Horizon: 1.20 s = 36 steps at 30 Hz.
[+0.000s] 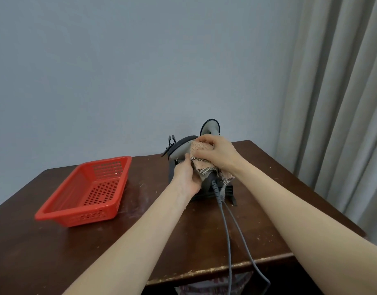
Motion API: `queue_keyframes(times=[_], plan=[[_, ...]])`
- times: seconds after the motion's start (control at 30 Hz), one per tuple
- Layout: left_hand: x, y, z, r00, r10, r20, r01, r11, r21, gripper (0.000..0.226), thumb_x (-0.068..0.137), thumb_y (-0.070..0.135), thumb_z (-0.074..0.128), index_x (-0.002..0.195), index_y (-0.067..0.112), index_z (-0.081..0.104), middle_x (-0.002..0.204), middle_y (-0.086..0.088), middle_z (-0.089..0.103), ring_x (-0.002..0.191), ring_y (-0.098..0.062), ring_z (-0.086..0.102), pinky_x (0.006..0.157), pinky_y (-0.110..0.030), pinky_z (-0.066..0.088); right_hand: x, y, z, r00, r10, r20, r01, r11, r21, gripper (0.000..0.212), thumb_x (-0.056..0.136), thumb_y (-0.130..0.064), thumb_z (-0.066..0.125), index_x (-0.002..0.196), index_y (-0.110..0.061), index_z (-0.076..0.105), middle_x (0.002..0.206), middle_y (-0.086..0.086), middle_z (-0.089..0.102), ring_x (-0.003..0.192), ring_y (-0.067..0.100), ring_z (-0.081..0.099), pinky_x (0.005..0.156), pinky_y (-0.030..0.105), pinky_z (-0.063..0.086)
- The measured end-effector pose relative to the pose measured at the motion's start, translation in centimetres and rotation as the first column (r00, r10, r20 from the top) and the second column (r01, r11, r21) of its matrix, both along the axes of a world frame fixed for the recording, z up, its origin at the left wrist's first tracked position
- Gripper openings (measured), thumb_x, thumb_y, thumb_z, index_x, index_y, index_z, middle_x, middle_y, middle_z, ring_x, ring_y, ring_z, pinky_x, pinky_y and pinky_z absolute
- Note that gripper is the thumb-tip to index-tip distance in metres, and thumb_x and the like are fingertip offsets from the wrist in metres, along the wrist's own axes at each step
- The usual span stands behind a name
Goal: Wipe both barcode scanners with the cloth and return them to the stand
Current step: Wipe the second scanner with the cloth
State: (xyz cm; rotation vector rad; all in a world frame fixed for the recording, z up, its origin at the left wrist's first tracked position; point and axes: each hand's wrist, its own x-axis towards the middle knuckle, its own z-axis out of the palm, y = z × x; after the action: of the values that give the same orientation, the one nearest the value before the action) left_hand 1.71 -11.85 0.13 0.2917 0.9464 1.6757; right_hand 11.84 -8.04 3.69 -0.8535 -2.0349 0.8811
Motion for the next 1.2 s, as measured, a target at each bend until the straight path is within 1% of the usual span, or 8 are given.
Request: queue_keyframes(times=[0.13, 0.3, 0.47, 0.57, 0.77, 0.9, 1.03, 1.2], plan=[[-0.1, -0.6, 1.0, 0.999, -0.018, 0.035, 0.018, 1.000, -0.017, 0.032, 0.101, 0.025, 0.043, 0.103, 0.000, 0.063, 0.088, -0.019, 0.070, 0.083, -0.033, 0.067, 0.073, -0.044, 0.054, 0.0, -0.3, 0.0, 0.998, 0.056, 0.024, -0.056, 0.998, -0.024, 0.022, 0.075, -0.024, 0.074, 0.096, -0.031, 0.072, 0.083, -0.017, 0.064, 0.090, 0.004, 0.061, 0.080, 0.023, 0.050], [-1.1, -0.3, 0.9, 0.999, -0.026, 0.024, 0.027, 0.999, -0.033, 0.037, 0.101, 0.032, 0.038, 0.107, 0.007, 0.066, 0.103, -0.014, 0.071, 0.096, -0.029, 0.067, 0.092, -0.045, 0.051, 0.7, -1.7, 0.7, 0.967, 0.243, 0.077, -0.242, 0.970, -0.021, 0.019, 0.072, 0.009, 0.062, 0.083, 0.001, 0.076, 0.080, -0.017, 0.060, 0.075, -0.020, 0.054, 0.068, -0.004, 0.038], [-1.0, -0.2, 0.4, 1.000, -0.022, 0.022, 0.023, 0.999, -0.047, 0.034, 0.099, 0.032, 0.045, 0.110, 0.008, 0.065, 0.104, -0.011, 0.072, 0.091, -0.026, 0.069, 0.077, -0.041, 0.057, 0.9, -1.3, 0.1, 0.975, 0.189, 0.113, -0.183, 0.981, -0.064, 0.012, 0.065, 0.003, 0.059, 0.060, -0.002, 0.069, 0.080, 0.021, 0.062, 0.060, 0.016, 0.053, 0.056, 0.026, 0.045], [-1.0, 0.0, 0.4, 1.000, 0.000, -0.004, 0.000, 1.000, -0.027, 0.030, 0.097, 0.028, 0.051, 0.112, 0.005, 0.063, 0.101, -0.012, 0.071, 0.091, -0.027, 0.069, 0.072, -0.040, 0.058, 0.7, -0.9, 0.2, 0.985, 0.167, 0.043, -0.169, 0.985, 0.036, 0.012, 0.073, -0.001, 0.062, 0.073, -0.005, 0.073, 0.080, -0.001, 0.068, 0.072, 0.000, 0.059, 0.070, 0.012, 0.047], [-0.7, -0.3, 0.6, 1.000, -0.015, 0.006, 0.015, 1.000, 0.002, 0.029, 0.098, 0.027, 0.049, 0.111, 0.004, 0.061, 0.103, -0.015, 0.069, 0.093, -0.029, 0.067, 0.078, -0.044, 0.055, 0.0, -0.6, 0.2, 0.998, 0.043, -0.046, -0.038, 0.995, 0.095, 0.022, 0.082, -0.017, 0.069, 0.103, -0.022, 0.073, 0.082, -0.023, 0.056, 0.079, -0.014, 0.054, 0.067, -0.001, 0.039], [-1.6, 0.2, 0.9, 0.995, -0.032, 0.090, 0.028, 0.999, 0.041, 0.040, 0.102, 0.027, 0.038, 0.123, -0.001, 0.056, 0.122, -0.022, 0.062, 0.110, -0.036, 0.061, 0.091, -0.047, 0.050, 0.5, -0.4, 0.0, 0.992, 0.114, -0.059, -0.114, 0.993, -0.001, 0.013, 0.077, -0.016, 0.075, 0.069, -0.026, 0.073, 0.068, -0.018, 0.058, 0.066, -0.008, 0.055, 0.064, 0.009, 0.039], [-2.0, 0.6, 0.8, 0.997, -0.004, 0.083, 0.000, 0.999, 0.051, 0.041, 0.102, 0.026, 0.039, 0.125, -0.003, 0.054, 0.120, -0.021, 0.064, 0.107, -0.033, 0.063, 0.094, -0.046, 0.049, 1.6, -0.6, 0.0, 0.971, 0.210, -0.110, -0.226, 0.960, -0.164, 0.020, 0.078, -0.001, 0.069, 0.062, -0.012, 0.069, 0.059, -0.014, 0.060, 0.057, -0.006, 0.054, 0.061, 0.008, 0.042], [-2.2, 0.2, 0.7, 0.989, -0.040, 0.145, 0.037, 0.999, 0.026, 0.046, 0.102, 0.033, 0.035, 0.098, -0.005, 0.062, 0.085, -0.020, 0.071, 0.086, -0.030, 0.065, 0.083, -0.043, 0.051, 2.2, 0.4, -0.1, 0.974, 0.210, -0.086, -0.225, 0.939, -0.258, 0.044, 0.083, -0.006, 0.058, 0.041, -0.018, 0.062, 0.050, -0.012, 0.057, 0.052, -0.003, 0.052, 0.062, 0.013, 0.042]])
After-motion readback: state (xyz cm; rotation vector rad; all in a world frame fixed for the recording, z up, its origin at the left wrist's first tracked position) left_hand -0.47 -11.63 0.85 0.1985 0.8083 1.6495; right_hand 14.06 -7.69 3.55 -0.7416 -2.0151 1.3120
